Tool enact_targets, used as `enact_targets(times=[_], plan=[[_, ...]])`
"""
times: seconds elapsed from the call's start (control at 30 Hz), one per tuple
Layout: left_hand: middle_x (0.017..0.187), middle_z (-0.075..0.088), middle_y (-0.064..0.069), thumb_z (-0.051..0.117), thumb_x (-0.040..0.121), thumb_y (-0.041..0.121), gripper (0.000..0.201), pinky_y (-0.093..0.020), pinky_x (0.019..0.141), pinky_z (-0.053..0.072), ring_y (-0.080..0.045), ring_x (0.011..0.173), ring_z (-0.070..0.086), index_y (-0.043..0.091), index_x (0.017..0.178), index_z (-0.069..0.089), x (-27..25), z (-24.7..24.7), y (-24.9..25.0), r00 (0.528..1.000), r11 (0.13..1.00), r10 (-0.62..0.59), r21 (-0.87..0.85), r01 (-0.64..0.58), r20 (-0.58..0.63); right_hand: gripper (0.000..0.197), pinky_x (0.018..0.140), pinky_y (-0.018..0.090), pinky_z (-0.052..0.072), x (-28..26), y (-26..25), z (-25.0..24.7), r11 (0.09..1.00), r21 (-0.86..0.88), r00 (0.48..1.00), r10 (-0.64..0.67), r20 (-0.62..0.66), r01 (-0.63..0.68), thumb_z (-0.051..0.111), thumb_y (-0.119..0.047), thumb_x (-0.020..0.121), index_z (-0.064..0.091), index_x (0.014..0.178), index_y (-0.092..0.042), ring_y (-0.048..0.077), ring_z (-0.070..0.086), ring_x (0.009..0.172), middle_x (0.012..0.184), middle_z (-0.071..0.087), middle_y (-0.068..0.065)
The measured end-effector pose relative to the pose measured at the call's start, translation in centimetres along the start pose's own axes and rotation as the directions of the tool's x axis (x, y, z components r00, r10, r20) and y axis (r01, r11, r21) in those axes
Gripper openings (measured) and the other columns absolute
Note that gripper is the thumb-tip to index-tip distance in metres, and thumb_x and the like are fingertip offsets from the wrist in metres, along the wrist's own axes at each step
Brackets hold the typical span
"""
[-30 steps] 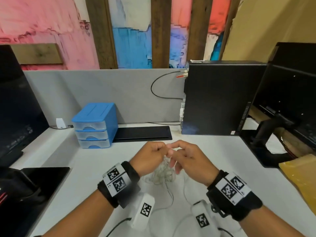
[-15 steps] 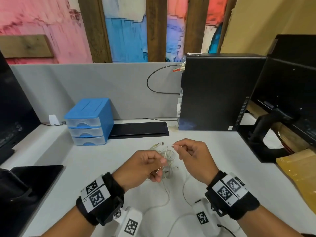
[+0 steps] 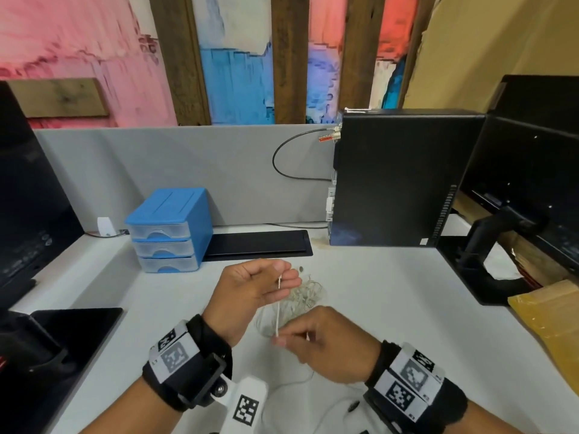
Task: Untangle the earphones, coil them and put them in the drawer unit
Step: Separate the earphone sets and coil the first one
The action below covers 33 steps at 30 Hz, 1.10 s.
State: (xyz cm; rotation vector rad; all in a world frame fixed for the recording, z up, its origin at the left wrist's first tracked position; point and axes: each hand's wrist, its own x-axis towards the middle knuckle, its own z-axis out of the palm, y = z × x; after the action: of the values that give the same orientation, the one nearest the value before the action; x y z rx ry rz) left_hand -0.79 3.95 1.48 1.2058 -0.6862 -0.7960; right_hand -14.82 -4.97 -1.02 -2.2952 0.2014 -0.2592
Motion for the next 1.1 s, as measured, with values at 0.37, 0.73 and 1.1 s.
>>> enact_targets(times=[0.37,0.73,1.1], plan=[[0.083,0.075,-0.015,0.058,0.093,0.011,0.02,-0.028,0.073,0.055,-0.021,0.073,0.07,0.001,0.095,0.074,-0.9,0.9,-0.6,0.957,0.97,0.018,0.225,-0.086,0.289,0.018,0.066,0.009,0.041,-0.8,-2.2,-6.1,0.991,-0.029,0.93,-0.136,-0.342,0.134,0.057,-0.01,0.096,0.07,0.085,-0.016,0.001,0.059,0.069,0.071,0.062,-0.022],[0.085,0.074,-0.013,0.055,0.085,0.017,0.026,-0.026,0.073,0.057,-0.025,0.083,0.074,0.007,0.094,0.077,-1.4,1.1,0.9,0.957,0.983,-0.097,-0.125,0.135,0.273,0.016,0.07,0.023,0.048,1.0,3.1,-4.5,0.99,0.13,0.879,0.016,-0.477,0.052,0.061,-0.019,0.095,0.077,0.092,-0.017,0.005,0.06,0.069,0.079,0.071,-0.014],[0.096,0.077,-0.007,0.056,0.095,0.005,0.018,-0.027,0.084,0.056,-0.021,0.096,0.073,0.01,0.104,0.071,-0.2,-0.3,0.3,0.976,0.946,0.204,0.24,-0.218,0.082,0.028,0.07,0.023,0.048,-1.5,-3.3,-2.7,0.988,-0.14,0.998,-0.059,0.036,0.064,0.046,-0.021,0.101,0.057,0.076,-0.025,0.006,0.056,0.063,0.07,0.066,-0.007]])
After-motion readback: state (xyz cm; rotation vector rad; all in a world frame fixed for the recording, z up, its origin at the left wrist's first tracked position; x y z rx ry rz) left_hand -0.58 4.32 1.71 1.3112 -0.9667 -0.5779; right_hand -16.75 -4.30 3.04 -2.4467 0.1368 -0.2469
